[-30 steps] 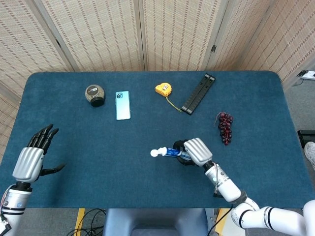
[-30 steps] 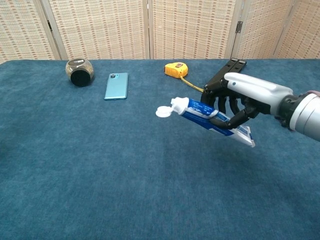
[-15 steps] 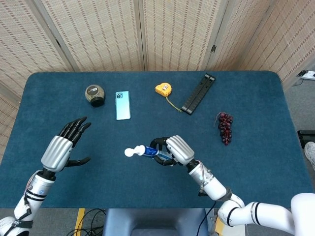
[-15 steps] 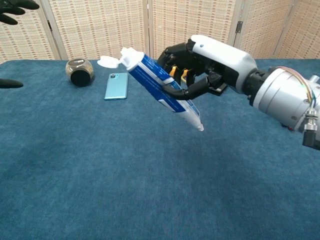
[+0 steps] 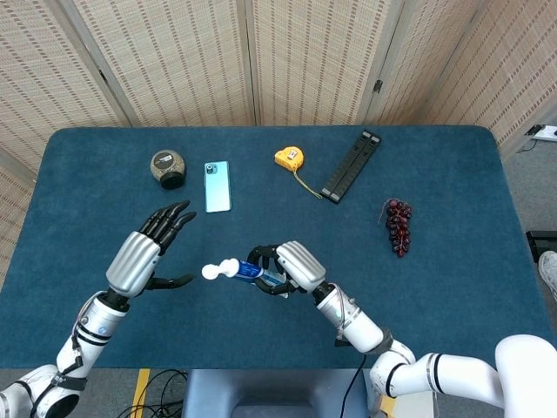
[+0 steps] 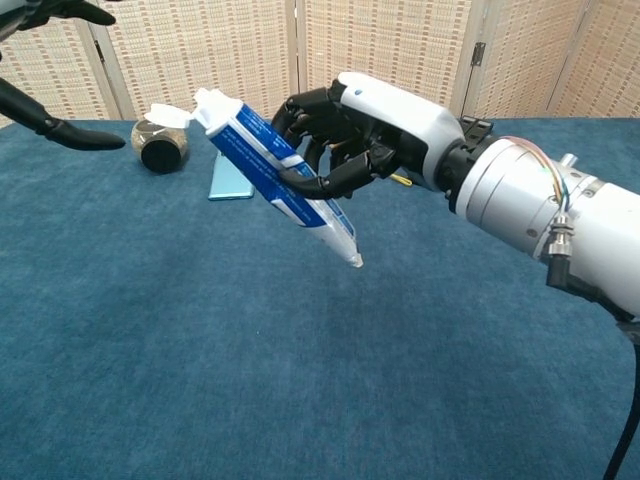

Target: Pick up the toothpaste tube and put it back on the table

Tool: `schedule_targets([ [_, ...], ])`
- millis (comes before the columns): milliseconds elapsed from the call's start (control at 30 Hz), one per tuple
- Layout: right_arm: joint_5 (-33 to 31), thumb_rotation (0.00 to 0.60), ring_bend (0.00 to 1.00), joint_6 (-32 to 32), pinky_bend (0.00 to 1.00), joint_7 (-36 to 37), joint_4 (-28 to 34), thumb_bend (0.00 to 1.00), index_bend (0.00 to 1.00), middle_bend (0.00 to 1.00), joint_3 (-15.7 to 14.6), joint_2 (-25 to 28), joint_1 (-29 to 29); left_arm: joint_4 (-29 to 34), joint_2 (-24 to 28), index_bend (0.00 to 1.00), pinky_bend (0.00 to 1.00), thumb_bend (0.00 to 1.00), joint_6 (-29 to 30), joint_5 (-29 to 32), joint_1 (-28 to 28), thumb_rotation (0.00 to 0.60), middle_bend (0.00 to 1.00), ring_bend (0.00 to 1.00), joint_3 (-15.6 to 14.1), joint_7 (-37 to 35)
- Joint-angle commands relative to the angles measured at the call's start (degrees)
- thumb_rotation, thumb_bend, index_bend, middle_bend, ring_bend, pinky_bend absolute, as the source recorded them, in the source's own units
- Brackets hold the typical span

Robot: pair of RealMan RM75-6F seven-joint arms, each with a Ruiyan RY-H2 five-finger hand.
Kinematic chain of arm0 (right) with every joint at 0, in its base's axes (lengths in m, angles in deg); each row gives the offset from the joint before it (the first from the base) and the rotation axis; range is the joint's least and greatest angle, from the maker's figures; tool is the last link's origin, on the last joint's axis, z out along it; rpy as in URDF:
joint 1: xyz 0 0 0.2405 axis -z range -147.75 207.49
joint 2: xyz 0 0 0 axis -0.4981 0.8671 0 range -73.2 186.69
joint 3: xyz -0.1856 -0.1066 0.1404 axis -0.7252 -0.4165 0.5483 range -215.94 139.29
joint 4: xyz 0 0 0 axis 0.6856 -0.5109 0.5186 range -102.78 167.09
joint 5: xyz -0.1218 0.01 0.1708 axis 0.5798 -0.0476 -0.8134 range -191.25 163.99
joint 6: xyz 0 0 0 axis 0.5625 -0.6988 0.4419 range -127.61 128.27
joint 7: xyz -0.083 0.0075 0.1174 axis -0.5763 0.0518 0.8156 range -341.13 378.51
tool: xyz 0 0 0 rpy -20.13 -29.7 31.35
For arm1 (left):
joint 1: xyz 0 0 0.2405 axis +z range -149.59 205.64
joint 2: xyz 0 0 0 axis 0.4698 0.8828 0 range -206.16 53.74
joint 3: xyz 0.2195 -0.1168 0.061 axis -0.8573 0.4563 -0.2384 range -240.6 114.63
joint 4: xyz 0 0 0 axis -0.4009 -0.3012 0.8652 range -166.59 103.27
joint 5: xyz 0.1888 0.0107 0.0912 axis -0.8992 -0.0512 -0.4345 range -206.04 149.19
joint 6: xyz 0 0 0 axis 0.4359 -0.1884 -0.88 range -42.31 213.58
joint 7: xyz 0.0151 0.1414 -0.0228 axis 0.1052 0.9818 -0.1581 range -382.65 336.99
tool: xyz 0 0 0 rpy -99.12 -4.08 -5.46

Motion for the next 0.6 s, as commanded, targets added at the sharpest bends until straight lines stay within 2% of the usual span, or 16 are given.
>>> schedule_targets([
  [33, -0.1, 0.600, 0.63, -0.2, 0.68, -0.3, -0.2, 0.71, 0.70, 0.71, 0.0, -0.2, -0.1, 0.3, -0.7, 0.00, 0.14, 0.09, -0.2, 0.1, -0.6, 0.600, 0.00, 0.02, -0.1, 0.7],
  [600, -1.0, 0.600, 0.64, 0.7, 0.68, -1.8, -0.5, 0.71, 0.71, 0.72, -1.4, 0.1, -0.7, 1.8, -2.9, 0.00, 0.14, 0.09, -0.6, 1.5, -3.0, 0.600, 0.00, 0.02, 0.2, 2.9],
])
